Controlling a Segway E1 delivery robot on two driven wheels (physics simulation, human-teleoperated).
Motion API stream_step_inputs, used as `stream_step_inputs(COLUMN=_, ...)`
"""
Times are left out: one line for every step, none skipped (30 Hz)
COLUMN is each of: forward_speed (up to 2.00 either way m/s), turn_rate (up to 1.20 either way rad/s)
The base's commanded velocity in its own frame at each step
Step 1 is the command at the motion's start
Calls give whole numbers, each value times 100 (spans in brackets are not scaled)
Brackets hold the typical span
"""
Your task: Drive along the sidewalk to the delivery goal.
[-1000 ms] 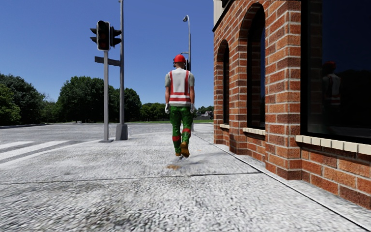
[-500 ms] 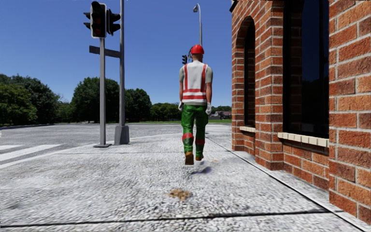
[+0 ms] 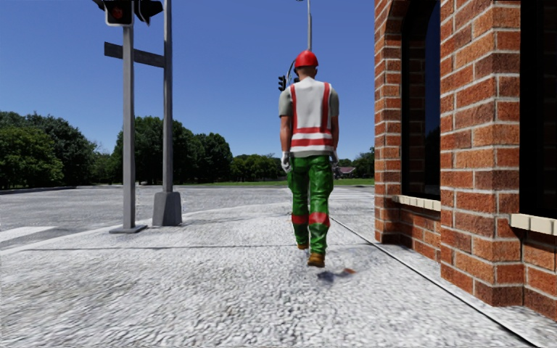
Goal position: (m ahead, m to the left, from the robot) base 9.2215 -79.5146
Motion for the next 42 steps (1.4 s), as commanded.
stream_step_inputs(forward_speed=200, turn_rate=0)
stream_step_inputs(forward_speed=197, turn_rate=0)
stream_step_inputs(forward_speed=176, turn_rate=0)
stream_step_inputs(forward_speed=162, turn_rate=0)
stream_step_inputs(forward_speed=145, turn_rate=0)
stream_step_inputs(forward_speed=145, turn_rate=0)
stream_step_inputs(forward_speed=135, turn_rate=0)
stream_step_inputs(forward_speed=133, turn_rate=0)
stream_step_inputs(forward_speed=132, turn_rate=0)
stream_step_inputs(forward_speed=132, turn_rate=0)
stream_step_inputs(forward_speed=132, turn_rate=0)
stream_step_inputs(forward_speed=131, turn_rate=0)
stream_step_inputs(forward_speed=131, turn_rate=0)
stream_step_inputs(forward_speed=130, turn_rate=0)
stream_step_inputs(forward_speed=130, turn_rate=0)
stream_step_inputs(forward_speed=130, turn_rate=0)
stream_step_inputs(forward_speed=130, turn_rate=0)
stream_step_inputs(forward_speed=129, turn_rate=0)
stream_step_inputs(forward_speed=129, turn_rate=0)
stream_step_inputs(forward_speed=129, turn_rate=0)
stream_step_inputs(forward_speed=129, turn_rate=0)
stream_step_inputs(forward_speed=128, turn_rate=0)
stream_step_inputs(forward_speed=128, turn_rate=0)
stream_step_inputs(forward_speed=125, turn_rate=0)
stream_step_inputs(forward_speed=118, turn_rate=0)
stream_step_inputs(forward_speed=113, turn_rate=0)
stream_step_inputs(forward_speed=102, turn_rate=0)
stream_step_inputs(forward_speed=102, turn_rate=0)
stream_step_inputs(forward_speed=84, turn_rate=0)
stream_step_inputs(forward_speed=77, turn_rate=0)
stream_step_inputs(forward_speed=67, turn_rate=0)
stream_step_inputs(forward_speed=67, turn_rate=0)
stream_step_inputs(forward_speed=62, turn_rate=0)
stream_step_inputs(forward_speed=59, turn_rate=0)
stream_step_inputs(forward_speed=55, turn_rate=0)
stream_step_inputs(forward_speed=52, turn_rate=0)
stream_step_inputs(forward_speed=52, turn_rate=0)
stream_step_inputs(forward_speed=45, turn_rate=0)
stream_step_inputs(forward_speed=30, turn_rate=0)
stream_step_inputs(forward_speed=16, turn_rate=0)
stream_step_inputs(forward_speed=16, turn_rate=0)
stream_step_inputs(forward_speed=0, turn_rate=0)
